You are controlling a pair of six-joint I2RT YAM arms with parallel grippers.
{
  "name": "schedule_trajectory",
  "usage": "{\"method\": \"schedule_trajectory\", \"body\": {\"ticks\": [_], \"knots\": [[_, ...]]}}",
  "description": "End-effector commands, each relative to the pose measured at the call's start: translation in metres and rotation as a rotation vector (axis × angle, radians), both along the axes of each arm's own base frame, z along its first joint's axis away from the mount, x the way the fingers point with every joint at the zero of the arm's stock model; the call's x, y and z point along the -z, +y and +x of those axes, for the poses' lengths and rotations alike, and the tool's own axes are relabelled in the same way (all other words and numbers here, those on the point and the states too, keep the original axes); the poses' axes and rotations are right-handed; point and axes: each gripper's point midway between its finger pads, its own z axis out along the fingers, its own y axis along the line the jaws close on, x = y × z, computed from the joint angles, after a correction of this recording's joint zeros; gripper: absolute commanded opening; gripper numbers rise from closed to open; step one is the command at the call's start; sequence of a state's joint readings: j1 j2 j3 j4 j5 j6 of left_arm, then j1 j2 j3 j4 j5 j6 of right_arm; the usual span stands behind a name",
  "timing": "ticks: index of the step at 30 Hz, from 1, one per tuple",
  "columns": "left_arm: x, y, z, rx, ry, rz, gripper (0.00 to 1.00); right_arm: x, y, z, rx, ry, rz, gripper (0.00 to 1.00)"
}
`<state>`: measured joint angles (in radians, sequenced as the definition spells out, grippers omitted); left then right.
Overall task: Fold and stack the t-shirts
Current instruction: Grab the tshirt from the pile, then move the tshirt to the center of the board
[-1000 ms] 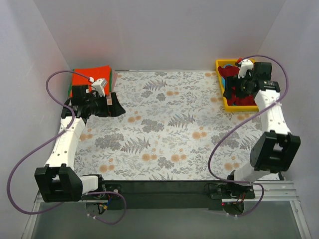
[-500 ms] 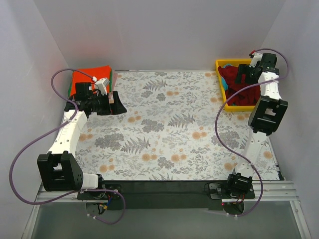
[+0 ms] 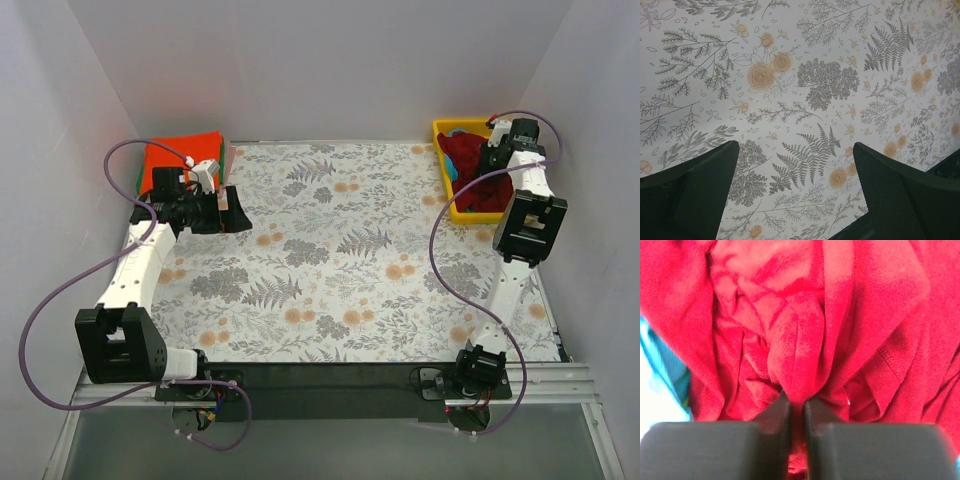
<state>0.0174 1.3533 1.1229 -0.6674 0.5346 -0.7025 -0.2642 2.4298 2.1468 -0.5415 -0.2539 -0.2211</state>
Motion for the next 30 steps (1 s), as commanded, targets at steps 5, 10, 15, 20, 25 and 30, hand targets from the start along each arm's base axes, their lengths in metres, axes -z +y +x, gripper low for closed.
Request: {"method": "schedule_trajectory", "body": {"ticks": [5, 10, 15, 20, 25, 30], "knots": [[-0.034, -0.002, 0.003, 0.016, -0.096, -0.001, 0.98, -0.143, 0.004, -0.020, -0.020, -0.211, 0.010, 0.01], [-0.049, -0.005, -0.004, 0.021, -0.153, -0.021, 0.98, -0.276, 0.018, -0.053, -0.052, -0.459, -0.040, 0.01], [-0.063, -0.002, -0.010, -0.002, -0.205, -0.014, 0.98, -0.398, 0.034, -0.085, -0.086, -0.735, -0.102, 0.01], [-0.075, 0.003, -0.010, -0.039, -0.251, 0.004, 0.98, -0.491, 0.066, -0.124, -0.167, -1.007, -0.078, 0.01], [-0.083, 0.007, -0.012, -0.069, -0.281, 0.014, 0.98, -0.571, 0.105, -0.187, -0.257, -1.296, -0.001, 0.01], [-0.087, 0.009, -0.013, -0.087, -0.295, 0.016, 0.98, -0.646, 0.135, -0.242, -0.332, -1.542, 0.110, 0.01]]}}
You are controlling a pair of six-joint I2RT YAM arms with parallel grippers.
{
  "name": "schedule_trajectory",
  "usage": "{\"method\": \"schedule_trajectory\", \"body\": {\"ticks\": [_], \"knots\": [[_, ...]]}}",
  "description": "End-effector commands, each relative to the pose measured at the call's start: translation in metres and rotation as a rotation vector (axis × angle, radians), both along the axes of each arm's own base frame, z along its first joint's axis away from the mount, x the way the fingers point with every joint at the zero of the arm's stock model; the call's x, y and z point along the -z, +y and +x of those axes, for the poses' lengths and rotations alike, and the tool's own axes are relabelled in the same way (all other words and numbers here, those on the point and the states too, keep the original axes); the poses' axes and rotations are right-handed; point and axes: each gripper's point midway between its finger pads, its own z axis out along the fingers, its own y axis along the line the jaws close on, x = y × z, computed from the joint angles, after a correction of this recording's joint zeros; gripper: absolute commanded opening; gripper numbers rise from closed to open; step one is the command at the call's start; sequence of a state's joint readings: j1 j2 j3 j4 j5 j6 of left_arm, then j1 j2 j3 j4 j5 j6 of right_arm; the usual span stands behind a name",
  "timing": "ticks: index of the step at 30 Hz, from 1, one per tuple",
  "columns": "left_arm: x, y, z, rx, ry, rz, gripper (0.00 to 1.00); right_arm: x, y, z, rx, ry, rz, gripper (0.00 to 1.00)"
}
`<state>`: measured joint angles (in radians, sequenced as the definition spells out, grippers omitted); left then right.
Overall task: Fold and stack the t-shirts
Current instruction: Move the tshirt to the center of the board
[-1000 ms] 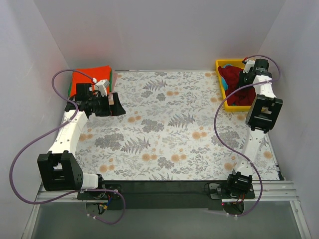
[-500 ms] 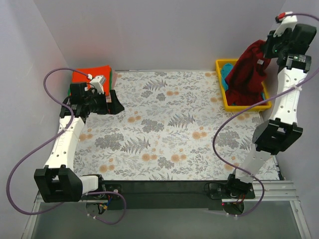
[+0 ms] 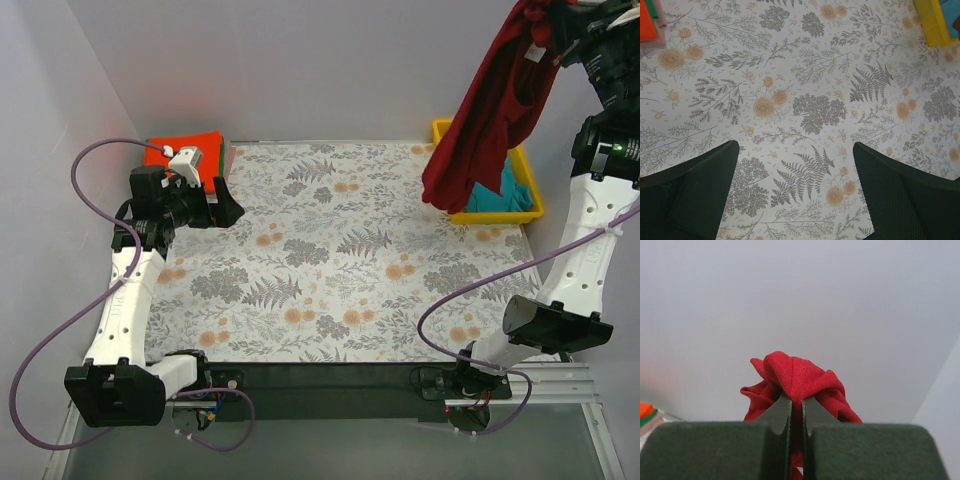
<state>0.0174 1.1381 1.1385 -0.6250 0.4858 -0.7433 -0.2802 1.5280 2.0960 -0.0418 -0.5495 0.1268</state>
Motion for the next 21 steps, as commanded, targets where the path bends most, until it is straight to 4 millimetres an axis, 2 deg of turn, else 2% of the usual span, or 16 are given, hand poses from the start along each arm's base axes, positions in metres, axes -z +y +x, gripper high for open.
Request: {"method": "schedule_trajectory", "body": {"ticks": [1, 6, 7, 8, 9, 11, 12, 13, 14, 15, 16, 17, 18, 19, 20, 21], "knots": [[-0.011, 0.003, -0.003, -0.028, -0.043, 0.003, 0.98, -0.106, 0.038, -0.080, -0.141, -0.357, 0.012, 0.01], [-0.016, 0.007, -0.003, -0.049, -0.061, 0.013, 0.98, -0.123, 0.062, -0.098, -0.282, -0.379, 0.090, 0.01], [-0.017, 0.007, -0.003, -0.054, -0.064, 0.014, 0.98, -0.121, 0.067, -0.099, -0.306, -0.367, 0.099, 0.01], [-0.019, 0.008, -0.002, -0.058, -0.070, 0.016, 0.98, -0.111, 0.074, -0.095, -0.339, -0.324, 0.116, 0.01], [-0.020, 0.009, -0.002, -0.062, -0.074, 0.019, 0.98, -0.103, 0.090, -0.096, -0.396, -0.291, 0.135, 0.01], [-0.021, 0.011, -0.002, -0.073, -0.079, 0.025, 0.98, -0.075, 0.112, -0.089, -0.465, -0.210, 0.139, 0.01], [-0.023, 0.011, -0.002, -0.075, -0.084, 0.026, 0.98, -0.047, 0.135, -0.087, -0.520, -0.134, 0.153, 0.01], [-0.022, 0.011, -0.002, -0.076, -0.081, 0.028, 0.98, -0.029, 0.149, -0.083, -0.523, -0.109, 0.118, 0.01], [-0.025, 0.012, -0.002, -0.081, -0.085, 0.029, 0.98, -0.022, 0.157, -0.094, -0.524, -0.099, 0.118, 0.01], [-0.024, 0.011, -0.004, -0.076, -0.078, 0.028, 0.98, 0.017, 0.179, -0.082, -0.559, -0.001, 0.121, 0.01], [-0.024, 0.012, -0.004, -0.075, -0.075, 0.030, 0.98, 0.041, 0.189, -0.080, -0.566, 0.071, 0.113, 0.01], [-0.022, 0.011, -0.005, -0.066, -0.070, 0.029, 0.98, 0.062, 0.198, -0.080, -0.567, 0.107, 0.076, 0.09], [-0.020, 0.009, -0.008, -0.051, -0.061, 0.031, 0.98, 0.109, 0.220, -0.079, -0.602, 0.228, 0.035, 0.37], [-0.018, 0.008, -0.009, -0.035, -0.056, 0.039, 0.98, 0.149, 0.238, -0.081, -0.648, 0.318, -0.002, 0.73], [-0.016, 0.004, -0.011, -0.005, -0.049, 0.032, 0.98, 0.177, 0.244, -0.086, -0.678, 0.393, -0.053, 0.90], [-0.012, 0.002, -0.014, 0.023, -0.042, 0.043, 0.98, 0.195, 0.248, -0.088, -0.693, 0.436, -0.074, 0.98]]}}
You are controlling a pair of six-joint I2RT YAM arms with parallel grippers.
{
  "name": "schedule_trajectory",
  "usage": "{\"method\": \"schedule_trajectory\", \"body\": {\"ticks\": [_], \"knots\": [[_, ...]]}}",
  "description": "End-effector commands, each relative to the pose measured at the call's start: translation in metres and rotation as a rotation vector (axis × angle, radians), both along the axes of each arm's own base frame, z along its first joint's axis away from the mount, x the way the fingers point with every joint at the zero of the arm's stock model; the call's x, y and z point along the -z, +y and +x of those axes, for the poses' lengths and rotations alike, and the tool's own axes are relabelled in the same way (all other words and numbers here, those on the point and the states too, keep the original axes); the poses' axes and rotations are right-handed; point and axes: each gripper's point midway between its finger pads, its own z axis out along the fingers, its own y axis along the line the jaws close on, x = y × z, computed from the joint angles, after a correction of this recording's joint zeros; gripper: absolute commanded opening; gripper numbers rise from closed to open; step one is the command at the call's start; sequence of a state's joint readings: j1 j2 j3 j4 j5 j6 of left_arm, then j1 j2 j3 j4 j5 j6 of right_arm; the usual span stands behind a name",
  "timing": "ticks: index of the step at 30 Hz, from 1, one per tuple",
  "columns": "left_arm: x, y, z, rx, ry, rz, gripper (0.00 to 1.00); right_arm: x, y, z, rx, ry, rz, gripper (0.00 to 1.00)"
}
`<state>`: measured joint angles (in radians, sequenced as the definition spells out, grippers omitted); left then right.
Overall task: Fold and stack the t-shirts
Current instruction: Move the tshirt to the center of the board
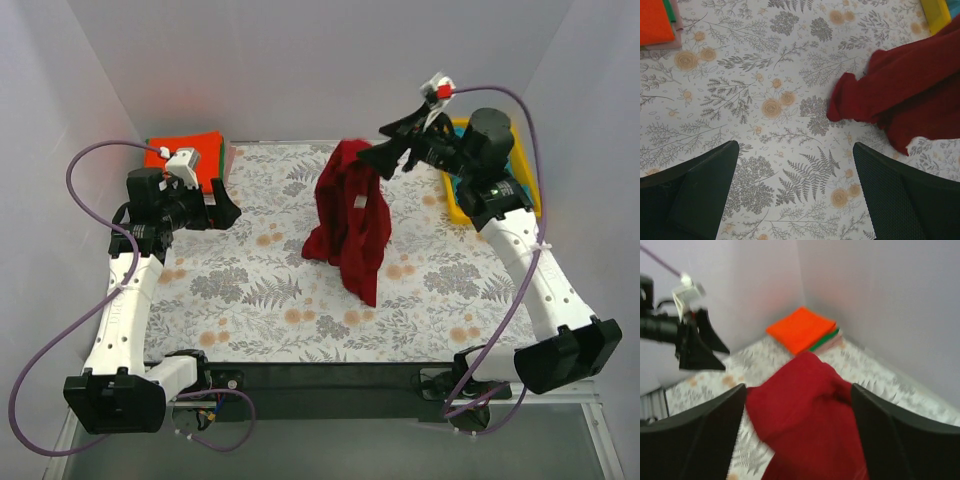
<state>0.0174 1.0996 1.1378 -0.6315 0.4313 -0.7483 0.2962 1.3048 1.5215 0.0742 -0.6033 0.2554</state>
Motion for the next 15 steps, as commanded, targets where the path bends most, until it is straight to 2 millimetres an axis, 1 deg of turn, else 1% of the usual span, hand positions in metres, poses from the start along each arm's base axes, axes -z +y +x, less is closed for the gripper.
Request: {"method": "schedule_trajectory", "body": {"ticks": [1, 2, 3, 4, 5, 6, 7, 8, 9, 10, 11, 12, 13, 14, 15], "knots": [[-0.005, -0.013, -0.015, 0.122, -0.015, 0.007, 0.98, 0.093, 0.013, -0.013, -0.059, 0.126, -0.228, 0.98], [0.000, -0.016, -0.020, 0.166, -0.016, 0.022, 0.98, 0.106, 0.010, -0.011, -0.046, 0.152, -0.260, 0.98], [0.005, -0.026, -0.031, 0.249, -0.007, -0.003, 0.98, 0.126, 0.002, -0.007, -0.017, 0.175, -0.323, 0.98], [0.007, -0.031, -0.038, 0.322, -0.031, 0.017, 0.98, 0.143, -0.004, -0.006, 0.000, 0.212, -0.347, 0.98], [0.015, -0.043, -0.052, 0.437, -0.047, 0.000, 0.98, 0.156, -0.014, -0.004, 0.016, 0.249, -0.365, 0.98], [0.024, -0.050, -0.064, 0.519, -0.066, -0.007, 0.98, 0.179, -0.026, -0.005, 0.036, 0.309, -0.379, 0.98], [0.025, -0.054, -0.069, 0.562, -0.088, -0.014, 0.97, 0.203, -0.039, -0.005, 0.050, 0.382, -0.390, 0.98], [0.037, -0.063, -0.078, 0.643, -0.109, 0.018, 0.95, 0.222, -0.051, -0.004, 0.067, 0.439, -0.394, 0.98], [0.046, -0.070, -0.083, 0.710, -0.136, 0.046, 0.88, 0.249, -0.063, -0.006, 0.072, 0.512, -0.421, 0.91], [0.052, -0.078, -0.090, 0.788, -0.170, 0.071, 0.86, 0.276, -0.075, -0.010, 0.080, 0.592, -0.445, 0.88], [0.054, -0.091, -0.096, 0.866, -0.202, 0.089, 0.82, 0.300, -0.085, -0.014, 0.081, 0.678, -0.451, 0.83], [0.056, -0.099, -0.102, 0.901, -0.197, 0.089, 0.80, 0.307, -0.084, -0.016, 0.066, 0.705, -0.456, 0.80], [0.058, -0.108, -0.105, 0.954, -0.223, 0.114, 0.80, 0.319, -0.091, -0.019, 0.070, 0.747, -0.458, 0.78], [0.062, -0.118, -0.106, 1.000, -0.231, 0.136, 0.79, 0.333, -0.093, -0.024, 0.062, 0.791, -0.463, 0.73], [0.068, -0.136, -0.116, 1.076, -0.243, 0.186, 0.74, 0.342, -0.096, -0.025, 0.062, 0.818, -0.465, 0.72]]}}
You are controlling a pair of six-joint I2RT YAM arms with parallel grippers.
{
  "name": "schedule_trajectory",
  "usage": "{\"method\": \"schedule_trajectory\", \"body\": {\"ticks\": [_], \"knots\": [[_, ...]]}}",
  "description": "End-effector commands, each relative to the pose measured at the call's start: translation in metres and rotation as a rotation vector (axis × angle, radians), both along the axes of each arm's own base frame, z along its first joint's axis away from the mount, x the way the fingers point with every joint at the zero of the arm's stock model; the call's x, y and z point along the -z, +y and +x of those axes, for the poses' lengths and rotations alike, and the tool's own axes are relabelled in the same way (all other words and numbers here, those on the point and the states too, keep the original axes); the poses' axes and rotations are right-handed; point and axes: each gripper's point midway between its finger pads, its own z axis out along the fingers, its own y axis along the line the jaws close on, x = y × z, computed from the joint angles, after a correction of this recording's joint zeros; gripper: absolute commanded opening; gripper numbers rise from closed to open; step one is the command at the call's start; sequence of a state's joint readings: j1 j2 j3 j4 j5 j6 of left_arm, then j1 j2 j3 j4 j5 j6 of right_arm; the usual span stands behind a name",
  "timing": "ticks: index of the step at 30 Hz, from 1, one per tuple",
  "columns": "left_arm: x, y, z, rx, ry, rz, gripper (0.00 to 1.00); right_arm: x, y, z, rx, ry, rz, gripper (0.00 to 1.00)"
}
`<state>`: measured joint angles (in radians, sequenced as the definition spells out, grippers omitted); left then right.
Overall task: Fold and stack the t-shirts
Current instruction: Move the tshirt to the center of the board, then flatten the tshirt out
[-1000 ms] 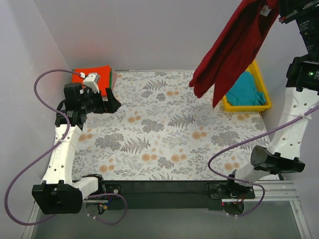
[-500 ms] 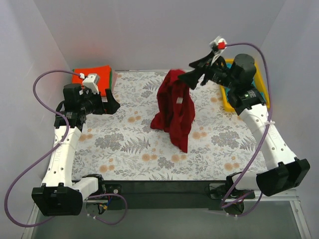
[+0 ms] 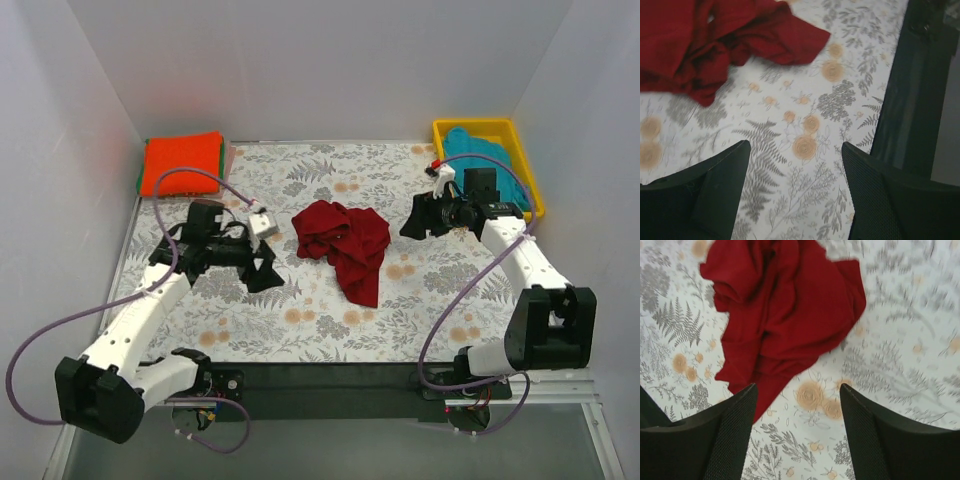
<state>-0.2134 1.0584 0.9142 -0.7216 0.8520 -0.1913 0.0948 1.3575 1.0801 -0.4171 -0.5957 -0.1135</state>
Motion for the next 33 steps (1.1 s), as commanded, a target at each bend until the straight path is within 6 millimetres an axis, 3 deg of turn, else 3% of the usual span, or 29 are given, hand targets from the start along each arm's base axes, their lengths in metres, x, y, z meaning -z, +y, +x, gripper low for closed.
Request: {"method": "schedule_trajectory", "body": {"ticks": [1, 5, 6, 8, 9, 10, 13, 17, 22, 23, 30, 33], "knots": [[0.004, -0.045, -0.019, 0.285, -0.196, 0.071, 0.72, 0.049, -0.013, -0.023, -0.019, 0.184, -0.007, 0.71], [0.026, -0.088, -0.028, 0.508, -0.366, 0.200, 0.61, 0.063, -0.029, -0.018, 0.032, 0.251, 0.025, 0.65], [0.038, -0.103, -0.036, 0.573, -0.354, 0.221, 0.57, 0.065, -0.032, -0.017, 0.037, 0.266, 0.040, 0.64], [0.041, -0.124, -0.035, 0.611, -0.383, 0.242, 0.54, 0.064, -0.045, -0.013, 0.075, 0.277, 0.053, 0.63], [0.057, -0.138, -0.042, 0.654, -0.355, 0.264, 0.52, 0.061, -0.048, -0.010, 0.078, 0.274, 0.065, 0.63], [0.053, -0.156, -0.044, 0.668, -0.383, 0.246, 0.49, 0.059, -0.056, -0.010, 0.097, 0.279, 0.070, 0.62], [0.072, -0.186, -0.035, 0.660, -0.369, 0.246, 0.48, 0.047, -0.071, -0.005, 0.127, 0.252, 0.077, 0.62], [0.082, -0.220, -0.030, 0.661, -0.358, 0.232, 0.50, 0.036, -0.088, -0.010, 0.148, 0.223, 0.072, 0.62], [0.109, -0.243, -0.022, 0.627, -0.331, 0.250, 0.50, 0.035, -0.099, -0.015, 0.166, 0.236, 0.089, 0.62], [0.121, -0.245, -0.020, 0.627, -0.316, 0.267, 0.50, 0.034, -0.100, -0.015, 0.167, 0.231, 0.092, 0.62], [0.155, -0.250, -0.008, 0.606, -0.307, 0.316, 0.50, 0.032, -0.111, -0.014, 0.192, 0.239, 0.116, 0.62], [0.165, -0.248, -0.005, 0.576, -0.283, 0.339, 0.39, 0.032, -0.114, -0.015, 0.193, 0.237, 0.118, 0.62]]}}
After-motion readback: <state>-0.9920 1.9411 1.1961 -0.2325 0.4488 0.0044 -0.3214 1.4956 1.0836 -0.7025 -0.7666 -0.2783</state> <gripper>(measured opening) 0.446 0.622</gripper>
